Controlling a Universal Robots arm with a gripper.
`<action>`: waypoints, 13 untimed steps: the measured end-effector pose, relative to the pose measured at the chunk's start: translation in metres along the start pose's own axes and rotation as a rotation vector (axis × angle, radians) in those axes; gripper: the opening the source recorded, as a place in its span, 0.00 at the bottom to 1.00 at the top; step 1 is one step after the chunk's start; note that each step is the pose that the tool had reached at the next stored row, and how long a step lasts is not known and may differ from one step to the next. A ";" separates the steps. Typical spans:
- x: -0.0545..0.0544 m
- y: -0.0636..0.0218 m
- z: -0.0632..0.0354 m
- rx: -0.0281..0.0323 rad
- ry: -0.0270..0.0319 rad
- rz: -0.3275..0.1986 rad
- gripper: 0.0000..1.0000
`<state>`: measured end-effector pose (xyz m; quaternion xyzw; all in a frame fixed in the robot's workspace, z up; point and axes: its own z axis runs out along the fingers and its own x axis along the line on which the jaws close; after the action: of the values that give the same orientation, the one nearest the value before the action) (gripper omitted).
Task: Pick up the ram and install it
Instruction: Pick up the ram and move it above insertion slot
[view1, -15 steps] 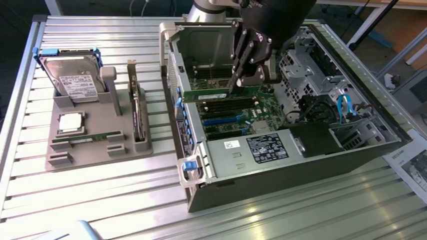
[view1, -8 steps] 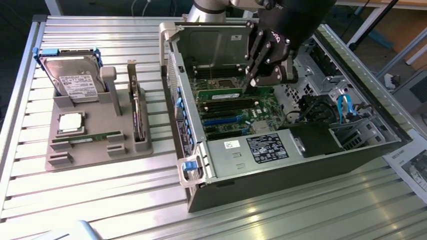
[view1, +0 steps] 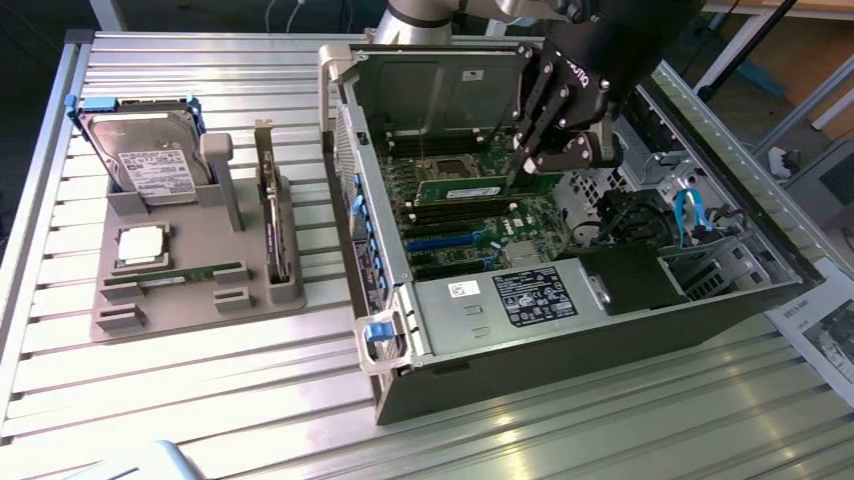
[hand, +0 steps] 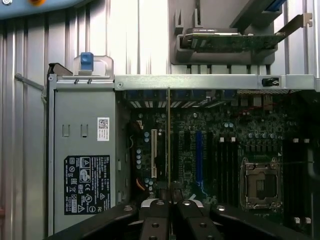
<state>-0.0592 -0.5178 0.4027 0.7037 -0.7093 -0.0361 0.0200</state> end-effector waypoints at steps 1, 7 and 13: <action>0.000 -0.0020 -0.0001 -0.0003 -0.0001 0.000 0.12; 0.003 -0.0206 -0.0016 -0.0034 -0.0002 0.000 0.12; 0.005 -0.0381 -0.0030 -0.0068 -0.0002 0.000 0.12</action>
<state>-0.0211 -0.5233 0.4025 0.7035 -0.7093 -0.0386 0.0224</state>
